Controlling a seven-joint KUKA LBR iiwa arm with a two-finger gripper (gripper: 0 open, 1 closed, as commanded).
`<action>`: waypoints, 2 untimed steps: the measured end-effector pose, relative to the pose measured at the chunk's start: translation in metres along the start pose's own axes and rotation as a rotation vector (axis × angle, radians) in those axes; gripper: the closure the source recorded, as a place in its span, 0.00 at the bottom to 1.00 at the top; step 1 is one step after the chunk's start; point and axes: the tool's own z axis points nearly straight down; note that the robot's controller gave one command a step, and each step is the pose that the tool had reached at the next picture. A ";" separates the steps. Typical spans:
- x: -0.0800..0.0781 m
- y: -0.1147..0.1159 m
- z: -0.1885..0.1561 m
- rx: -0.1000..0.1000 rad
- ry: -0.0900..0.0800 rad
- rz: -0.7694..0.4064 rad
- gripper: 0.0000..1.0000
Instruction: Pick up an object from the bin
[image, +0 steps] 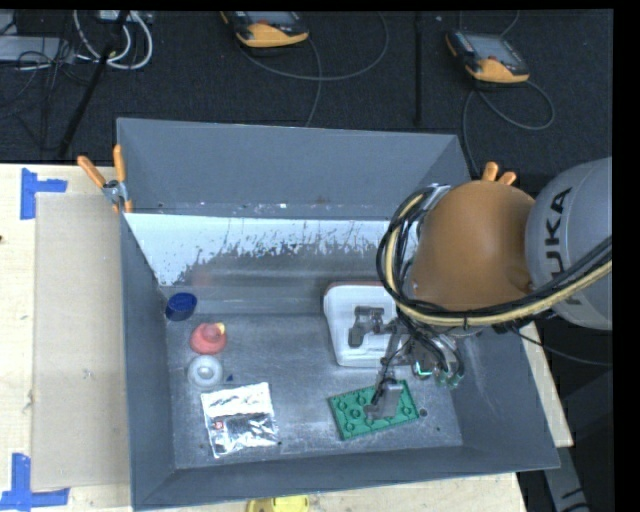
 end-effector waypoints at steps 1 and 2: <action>0.008 -0.080 0.131 0.000 -0.005 -0.221 0.00; 0.025 -0.066 0.098 0.002 -0.009 -0.424 0.00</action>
Offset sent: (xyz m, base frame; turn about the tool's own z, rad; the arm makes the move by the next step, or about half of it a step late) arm -0.0080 -0.0790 -0.1275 -0.2238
